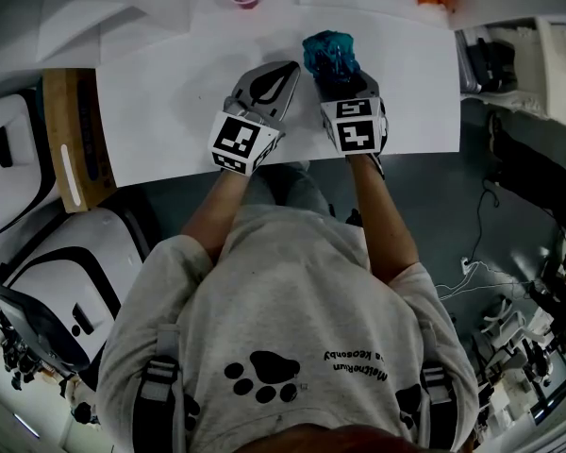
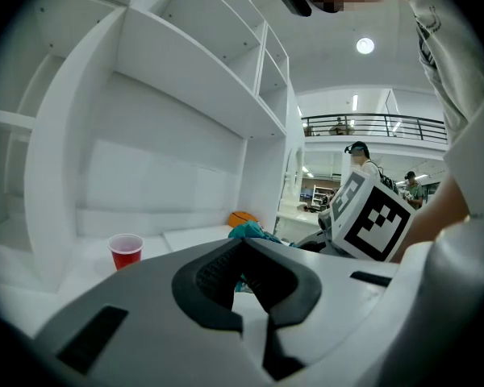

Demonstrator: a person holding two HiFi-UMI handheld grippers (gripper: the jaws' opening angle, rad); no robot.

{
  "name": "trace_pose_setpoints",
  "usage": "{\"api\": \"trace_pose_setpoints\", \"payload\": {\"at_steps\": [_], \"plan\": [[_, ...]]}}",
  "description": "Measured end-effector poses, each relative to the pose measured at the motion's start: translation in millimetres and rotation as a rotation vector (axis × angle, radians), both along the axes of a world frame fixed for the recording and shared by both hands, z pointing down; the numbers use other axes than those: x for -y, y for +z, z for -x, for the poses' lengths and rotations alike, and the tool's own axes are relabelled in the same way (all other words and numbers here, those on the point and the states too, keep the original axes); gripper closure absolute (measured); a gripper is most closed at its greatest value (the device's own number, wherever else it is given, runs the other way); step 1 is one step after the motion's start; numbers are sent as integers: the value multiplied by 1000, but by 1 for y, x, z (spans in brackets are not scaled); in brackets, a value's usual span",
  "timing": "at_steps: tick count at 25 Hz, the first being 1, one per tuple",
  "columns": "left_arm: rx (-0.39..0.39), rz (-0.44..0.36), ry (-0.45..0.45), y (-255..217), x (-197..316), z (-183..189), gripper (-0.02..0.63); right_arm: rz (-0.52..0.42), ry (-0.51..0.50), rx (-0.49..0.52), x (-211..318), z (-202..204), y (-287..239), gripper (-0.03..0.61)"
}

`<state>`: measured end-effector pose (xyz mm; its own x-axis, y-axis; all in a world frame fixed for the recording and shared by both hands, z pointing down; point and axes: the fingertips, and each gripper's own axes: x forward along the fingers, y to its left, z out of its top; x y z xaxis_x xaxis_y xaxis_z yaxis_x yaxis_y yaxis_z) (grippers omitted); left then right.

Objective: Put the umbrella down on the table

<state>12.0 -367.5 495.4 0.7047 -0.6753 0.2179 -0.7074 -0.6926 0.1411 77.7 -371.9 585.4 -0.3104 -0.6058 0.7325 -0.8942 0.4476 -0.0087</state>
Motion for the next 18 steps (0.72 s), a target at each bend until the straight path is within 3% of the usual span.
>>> {"api": "trace_pose_setpoints", "payload": {"at_steps": [14,18], "plan": [[-13,11,-13,1,4,7,603,129,-30,-58,10,8,39,311],[-19,11,-14,1,6,8,603,207,13,-56,8,4,52,310]]}}
